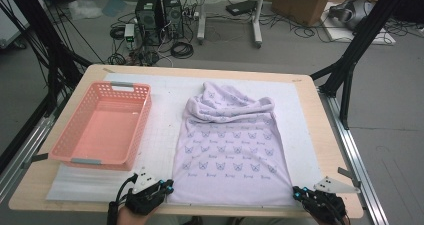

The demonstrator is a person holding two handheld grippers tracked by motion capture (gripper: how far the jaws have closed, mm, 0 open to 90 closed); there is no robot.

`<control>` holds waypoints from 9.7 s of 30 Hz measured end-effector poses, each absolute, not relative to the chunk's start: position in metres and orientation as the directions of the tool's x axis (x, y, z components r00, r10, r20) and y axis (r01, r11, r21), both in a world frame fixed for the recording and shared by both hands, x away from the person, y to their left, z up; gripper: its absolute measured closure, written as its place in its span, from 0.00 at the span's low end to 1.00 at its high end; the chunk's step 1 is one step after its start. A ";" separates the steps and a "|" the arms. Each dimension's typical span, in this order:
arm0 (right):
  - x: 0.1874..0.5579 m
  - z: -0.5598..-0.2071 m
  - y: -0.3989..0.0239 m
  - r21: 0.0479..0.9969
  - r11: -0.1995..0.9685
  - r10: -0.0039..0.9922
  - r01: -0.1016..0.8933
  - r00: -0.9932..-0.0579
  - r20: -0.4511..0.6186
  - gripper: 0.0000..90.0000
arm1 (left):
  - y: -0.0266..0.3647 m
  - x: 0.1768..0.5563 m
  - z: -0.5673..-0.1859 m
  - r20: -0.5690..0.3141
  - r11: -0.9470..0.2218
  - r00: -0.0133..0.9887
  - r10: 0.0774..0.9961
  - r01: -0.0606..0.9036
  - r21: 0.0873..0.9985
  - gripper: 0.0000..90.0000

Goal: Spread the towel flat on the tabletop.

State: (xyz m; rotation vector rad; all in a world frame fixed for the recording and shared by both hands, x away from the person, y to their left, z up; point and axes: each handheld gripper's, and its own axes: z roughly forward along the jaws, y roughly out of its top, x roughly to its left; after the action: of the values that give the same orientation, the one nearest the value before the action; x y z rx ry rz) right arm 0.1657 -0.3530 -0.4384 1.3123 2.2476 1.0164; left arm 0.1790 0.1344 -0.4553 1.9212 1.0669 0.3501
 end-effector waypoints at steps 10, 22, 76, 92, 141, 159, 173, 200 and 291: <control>0.125 -0.443 -0.356 0.704 0.373 0.824 0.604 -0.564 0.047 0.85 | 0.137 0.146 -0.454 -0.138 -0.258 0.625 0.768 0.500 0.827 0.77; 0.189 -0.441 -0.336 0.751 0.310 0.885 0.584 -0.465 -0.003 0.63 | 0.132 0.219 -0.451 -0.186 -0.189 0.562 0.806 0.542 0.819 0.53; 0.235 -0.441 -0.348 0.752 0.271 0.873 0.601 -0.483 0.071 0.66 | 0.128 0.255 -0.452 -0.202 -0.159 0.551 0.810 0.537 0.828 0.48; 0.229 -0.444 -0.351 0.724 0.286 0.851 0.627 -0.514 0.109 0.98 | 0.122 0.238 -0.451 -0.153 -0.247 0.574 0.805 0.558 0.792 0.97; 0.235 -0.435 -0.356 0.804 0.160 0.875 0.573 -0.459 0.153 0.61 | 0.148 0.254 -0.451 -0.256 -0.121 0.512 0.820 0.593 0.796 0.56; 0.209 -0.446 -0.346 0.733 0.326 0.850 0.597 -0.524 0.048 0.71 | 0.133 0.223 -0.455 -0.150 -0.245 0.593 0.791 0.532 0.811 0.52; 0.203 -0.445 -0.350 0.729 0.318 0.839 0.606 -0.539 0.082 0.96 | 0.138 0.215 -0.452 -0.165 -0.249 0.590 0.790 0.555 0.794 0.98; 0.205 -0.447 -0.340 0.739 0.285 0.861 0.610 -0.502 0.082 0.74 | 0.134 0.234 -0.455 -0.177 -0.197 0.553 0.814 0.549 0.812 0.54; 0.243 -0.439 -0.350 0.687 0.331 0.853 0.647 -0.517 0.076 0.96 | 0.134 0.267 -0.440 -0.198 -0.157 0.594 0.780 0.492 0.857 0.58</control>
State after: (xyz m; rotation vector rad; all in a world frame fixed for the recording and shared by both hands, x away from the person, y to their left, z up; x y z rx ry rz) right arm 0.2431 -0.3501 -0.4392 1.3424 2.3018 0.9769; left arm 0.2667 0.1336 -0.4403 1.8125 1.0345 0.3570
